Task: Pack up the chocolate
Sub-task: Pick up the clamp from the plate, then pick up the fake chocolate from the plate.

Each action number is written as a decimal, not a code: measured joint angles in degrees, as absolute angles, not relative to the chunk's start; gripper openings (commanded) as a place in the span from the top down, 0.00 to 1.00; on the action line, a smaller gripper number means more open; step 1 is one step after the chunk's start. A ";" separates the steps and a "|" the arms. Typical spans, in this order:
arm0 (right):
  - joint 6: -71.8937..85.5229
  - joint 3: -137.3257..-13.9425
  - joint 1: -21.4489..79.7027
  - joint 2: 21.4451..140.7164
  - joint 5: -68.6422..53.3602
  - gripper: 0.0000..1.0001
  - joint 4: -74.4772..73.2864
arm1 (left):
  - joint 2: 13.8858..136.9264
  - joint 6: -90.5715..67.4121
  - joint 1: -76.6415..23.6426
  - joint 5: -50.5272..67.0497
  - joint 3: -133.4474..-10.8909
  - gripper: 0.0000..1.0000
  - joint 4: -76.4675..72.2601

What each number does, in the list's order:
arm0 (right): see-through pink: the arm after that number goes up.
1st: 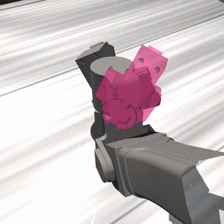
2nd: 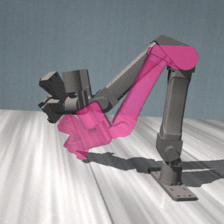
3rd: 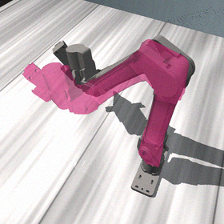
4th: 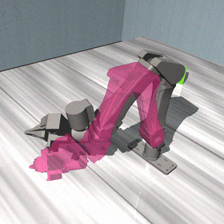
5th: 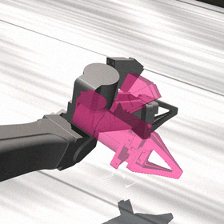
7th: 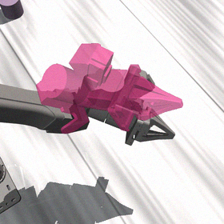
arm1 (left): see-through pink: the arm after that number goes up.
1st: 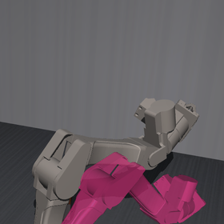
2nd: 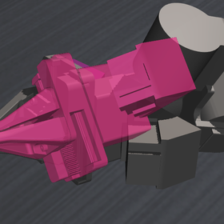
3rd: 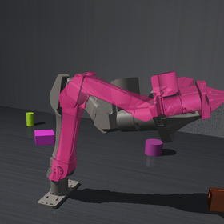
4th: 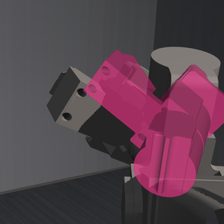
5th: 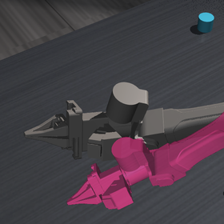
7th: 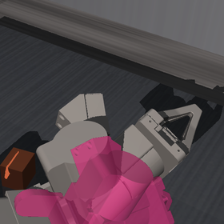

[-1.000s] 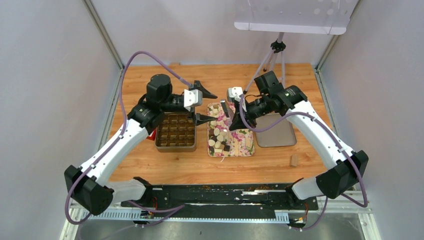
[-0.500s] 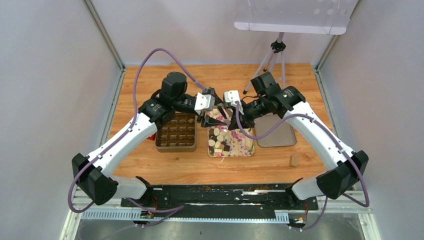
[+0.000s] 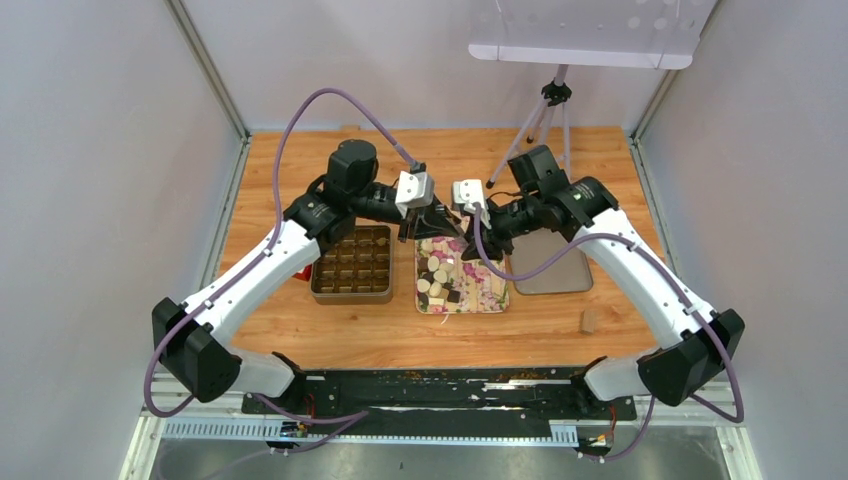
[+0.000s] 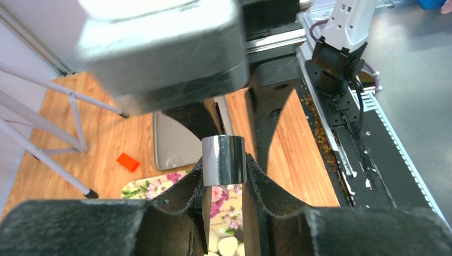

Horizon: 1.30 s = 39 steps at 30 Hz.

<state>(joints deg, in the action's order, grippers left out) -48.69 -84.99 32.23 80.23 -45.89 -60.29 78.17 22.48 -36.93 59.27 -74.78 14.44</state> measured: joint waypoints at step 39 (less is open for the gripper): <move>-23.59 -70.41 25.36 75.57 -57.84 0.95 -32.16 | 77.65 -17.82 -29.87 61.12 -66.13 0.56 -16.58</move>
<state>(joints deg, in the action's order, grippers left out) -23.59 -70.41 25.36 75.57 -57.84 -32.16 77.65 -17.82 -29.87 61.12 -66.13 -16.58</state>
